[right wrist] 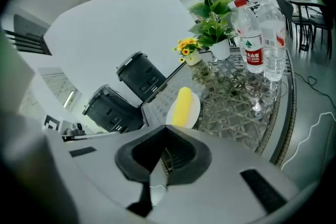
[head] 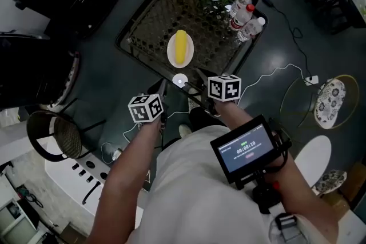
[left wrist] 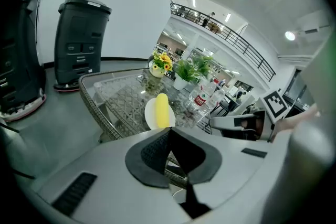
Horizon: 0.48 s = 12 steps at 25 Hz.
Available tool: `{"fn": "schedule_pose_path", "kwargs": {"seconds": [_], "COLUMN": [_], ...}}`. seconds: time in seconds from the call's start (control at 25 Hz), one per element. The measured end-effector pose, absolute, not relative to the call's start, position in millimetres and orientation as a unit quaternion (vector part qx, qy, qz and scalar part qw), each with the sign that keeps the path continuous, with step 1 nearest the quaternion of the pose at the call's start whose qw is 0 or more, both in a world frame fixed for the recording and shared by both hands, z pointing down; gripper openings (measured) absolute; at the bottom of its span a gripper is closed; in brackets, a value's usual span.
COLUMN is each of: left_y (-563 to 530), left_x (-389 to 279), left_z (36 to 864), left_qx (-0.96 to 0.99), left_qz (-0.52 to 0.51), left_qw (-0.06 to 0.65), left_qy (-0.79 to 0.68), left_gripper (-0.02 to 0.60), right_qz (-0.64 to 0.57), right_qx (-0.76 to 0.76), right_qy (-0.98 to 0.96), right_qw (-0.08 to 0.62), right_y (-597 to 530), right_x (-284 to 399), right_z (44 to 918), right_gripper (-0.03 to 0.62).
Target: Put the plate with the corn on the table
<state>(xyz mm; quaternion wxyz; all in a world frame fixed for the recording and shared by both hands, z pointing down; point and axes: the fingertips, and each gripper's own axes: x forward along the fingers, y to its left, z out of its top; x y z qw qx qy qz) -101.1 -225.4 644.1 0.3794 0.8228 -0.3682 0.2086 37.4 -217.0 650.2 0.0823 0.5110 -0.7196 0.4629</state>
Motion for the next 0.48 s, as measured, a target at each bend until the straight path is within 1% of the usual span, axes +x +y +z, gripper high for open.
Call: {"fn": "schedule_pose_path", "kwargs": {"seconds": [0.48], "left_y": [-140], "left_x": [-121], "left_z": [589], "left_qx": [0.854], "left_qz": [0.157], "left_qw": [0.344], "left_qy": [-0.356], "left_gripper": [0.008], "right_qz": [0.418], "right_qx": [0.473], "right_qy": [-0.773], "right_qw": [0.051], "right_y": [-146], "right_x": [0], "right_z": [585], "right_gripper": [0.008]}}
